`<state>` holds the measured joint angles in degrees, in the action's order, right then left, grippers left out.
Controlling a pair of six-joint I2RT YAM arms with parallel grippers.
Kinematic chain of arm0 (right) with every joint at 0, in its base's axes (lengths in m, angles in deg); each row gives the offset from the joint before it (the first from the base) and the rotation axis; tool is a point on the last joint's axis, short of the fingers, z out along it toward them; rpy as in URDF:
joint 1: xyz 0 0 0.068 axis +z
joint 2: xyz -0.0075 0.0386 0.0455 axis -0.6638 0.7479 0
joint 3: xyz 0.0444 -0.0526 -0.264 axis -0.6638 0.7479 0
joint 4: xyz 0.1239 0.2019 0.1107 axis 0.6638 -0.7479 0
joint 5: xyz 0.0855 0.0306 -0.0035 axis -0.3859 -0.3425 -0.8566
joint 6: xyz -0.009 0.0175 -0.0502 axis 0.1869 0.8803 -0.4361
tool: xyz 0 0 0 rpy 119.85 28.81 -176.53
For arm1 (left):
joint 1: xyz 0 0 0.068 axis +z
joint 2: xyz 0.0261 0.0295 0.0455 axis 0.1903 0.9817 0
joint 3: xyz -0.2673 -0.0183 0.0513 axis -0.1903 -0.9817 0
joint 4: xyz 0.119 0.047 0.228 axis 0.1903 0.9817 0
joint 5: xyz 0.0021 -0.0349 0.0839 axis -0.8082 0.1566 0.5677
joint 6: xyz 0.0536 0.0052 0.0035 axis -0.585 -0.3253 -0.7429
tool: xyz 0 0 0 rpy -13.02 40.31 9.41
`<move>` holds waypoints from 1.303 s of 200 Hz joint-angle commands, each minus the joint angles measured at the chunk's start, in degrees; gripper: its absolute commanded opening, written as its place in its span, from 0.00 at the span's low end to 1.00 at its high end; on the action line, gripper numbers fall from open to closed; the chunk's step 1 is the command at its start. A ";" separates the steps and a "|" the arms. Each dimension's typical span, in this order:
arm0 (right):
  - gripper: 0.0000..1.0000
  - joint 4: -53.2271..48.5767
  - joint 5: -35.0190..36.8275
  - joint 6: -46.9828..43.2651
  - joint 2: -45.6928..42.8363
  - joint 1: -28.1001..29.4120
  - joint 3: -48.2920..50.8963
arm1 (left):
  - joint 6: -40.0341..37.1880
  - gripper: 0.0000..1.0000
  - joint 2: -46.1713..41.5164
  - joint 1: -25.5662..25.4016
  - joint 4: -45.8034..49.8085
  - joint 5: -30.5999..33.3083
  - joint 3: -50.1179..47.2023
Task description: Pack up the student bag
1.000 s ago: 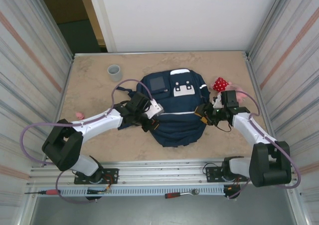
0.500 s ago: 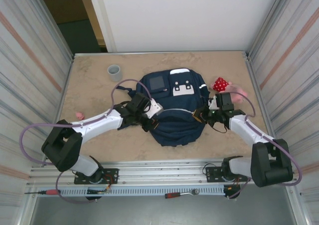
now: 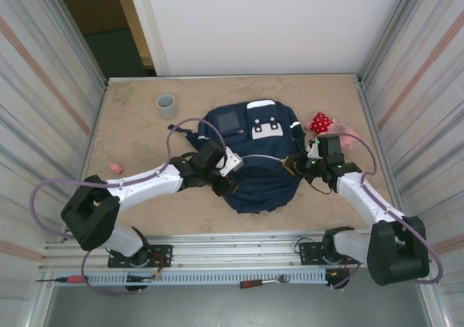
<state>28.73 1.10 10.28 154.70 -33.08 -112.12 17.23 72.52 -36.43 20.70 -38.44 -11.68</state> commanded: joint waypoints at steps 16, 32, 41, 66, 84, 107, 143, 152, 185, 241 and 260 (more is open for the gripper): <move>0.00 -8.57 -8.27 -15.61 5.52 -3.99 -8.11 | -19.93 0.63 -7.79 3.92 -1.33 -8.43 -1.74; 0.00 -10.04 -11.13 -20.20 8.78 -4.59 -11.07 | -30.54 0.68 -10.70 7.81 0.35 -13.26 -2.31; 0.00 -10.89 -12.19 -22.23 10.23 -4.73 -12.74 | -36.45 0.70 -11.91 9.67 0.89 -14.28 -2.51; 0.00 -12.80 -13.30 -25.17 13.29 -5.45 -15.57 | -50.01 0.71 -11.77 13.07 0.85 -13.78 -1.61; 0.00 -12.79 -13.66 -25.19 14.00 -5.83 -15.82 | -58.49 0.72 -8.22 13.46 2.07 -11.25 0.51; 0.00 -12.74 -13.71 -25.23 13.92 -5.79 -15.76 | -64.82 0.76 -2.77 13.47 2.27 -10.08 3.01; 0.00 -13.10 -14.05 -25.95 13.93 -6.16 -16.21 | -67.67 0.77 2.91 13.47 -4.28 -9.88 3.85; 0.00 -13.35 -14.37 -26.13 14.18 -6.37 -16.39 | -68.66 0.77 4.00 13.46 -4.79 -9.92 4.18; 0.00 -13.93 -15.60 -27.34 14.97 -6.81 -17.38 | -70.17 0.53 6.19 13.47 -5.70 -11.39 4.86; 0.00 -11.50 -13.75 -28.18 19.04 -9.64 -19.95 | -67.76 0.00 0.42 10.50 0.07 -12.23 1.85; 0.00 -9.36 -14.26 -27.83 21.67 -9.68 -22.04 | -62.91 0.00 -2.50 7.91 -0.48 -11.15 -0.41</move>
<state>14.40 -12.39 -16.32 173.69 -42.01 -130.28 -51.75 75.08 -25.52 16.59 -47.73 -9.19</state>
